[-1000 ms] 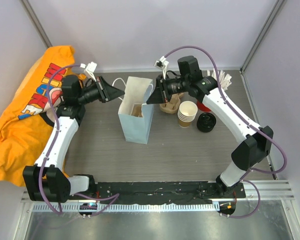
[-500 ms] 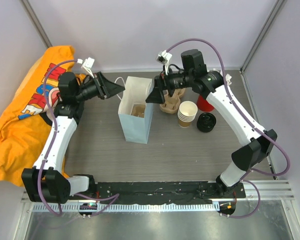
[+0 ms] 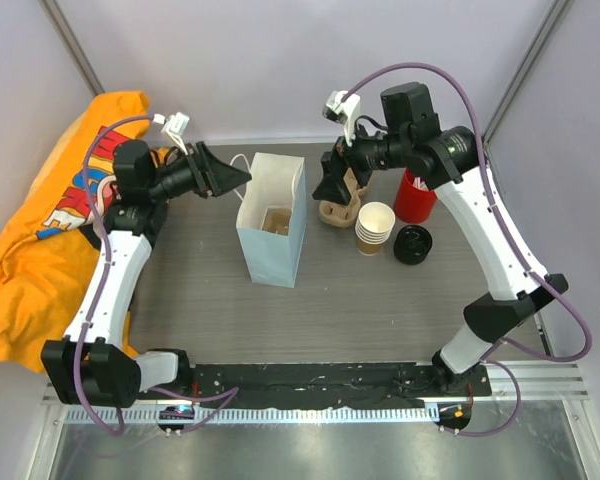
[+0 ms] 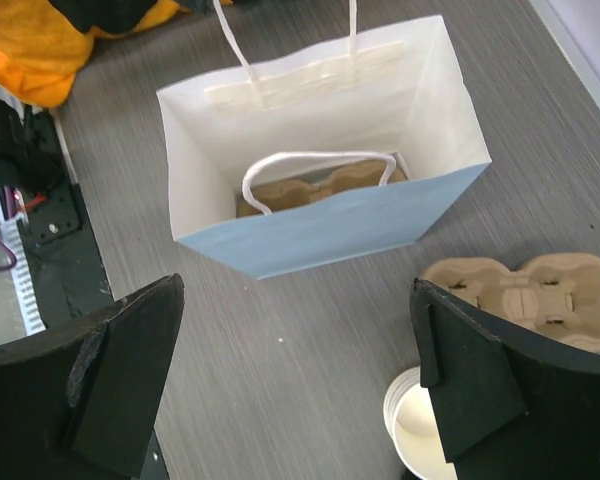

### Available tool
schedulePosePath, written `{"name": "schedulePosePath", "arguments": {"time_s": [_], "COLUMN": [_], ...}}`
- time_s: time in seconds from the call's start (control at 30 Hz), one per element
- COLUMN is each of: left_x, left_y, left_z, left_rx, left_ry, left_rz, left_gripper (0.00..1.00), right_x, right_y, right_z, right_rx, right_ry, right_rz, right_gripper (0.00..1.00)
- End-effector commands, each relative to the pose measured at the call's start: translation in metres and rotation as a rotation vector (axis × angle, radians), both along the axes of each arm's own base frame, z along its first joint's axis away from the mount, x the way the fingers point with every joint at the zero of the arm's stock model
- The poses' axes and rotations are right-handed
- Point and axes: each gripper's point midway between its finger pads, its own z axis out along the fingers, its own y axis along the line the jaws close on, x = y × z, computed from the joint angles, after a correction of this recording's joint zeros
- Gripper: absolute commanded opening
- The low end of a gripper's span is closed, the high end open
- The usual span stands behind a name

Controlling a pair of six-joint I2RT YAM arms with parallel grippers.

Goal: Pack the takeout coffee

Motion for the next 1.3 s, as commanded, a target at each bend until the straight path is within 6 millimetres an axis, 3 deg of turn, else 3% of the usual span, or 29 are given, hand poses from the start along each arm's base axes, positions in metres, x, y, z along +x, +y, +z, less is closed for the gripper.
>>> {"name": "schedulePosePath", "arguments": {"time_s": [0.0,0.17,0.3,0.6,0.63,0.97,1.27], "left_x": [-0.018,-0.02,-0.013,0.011,0.014,0.039,0.057], "left_y": [0.003,0.009,0.011,0.013,0.013,0.02,0.04], "left_z": [0.024,0.021,0.021,0.028,0.028,0.028,0.046], "left_rx": [0.077,0.137,0.176,0.205,0.207,0.257,0.343], "left_ry": [-0.119,-0.133,-0.16,-0.19,-0.189,-0.22,-0.291], "left_rz": [-0.021,0.015,0.04,0.094,0.098,0.166,0.289], "left_gripper": [0.68,0.75,0.74,0.5,0.43,0.15,0.07], "right_x": [-0.011,-0.015,-0.018,-0.021,-0.023,-0.027,-0.026], "right_y": [-0.019,-0.026,-0.035,-0.061,-0.066,-0.081,-0.08], "right_z": [0.005,0.008,0.01,0.013,0.013,0.014,0.013], "right_rx": [-0.061,-0.056,-0.06,-0.063,-0.063,-0.04,-0.025], "right_ry": [-0.072,-0.094,-0.114,-0.158,-0.159,-0.18,-0.171], "right_rz": [-0.001,-0.02,-0.043,-0.114,-0.123,-0.161,-0.161], "right_gripper": [1.0,1.0,1.0,1.0,1.0,0.99,1.0]}}
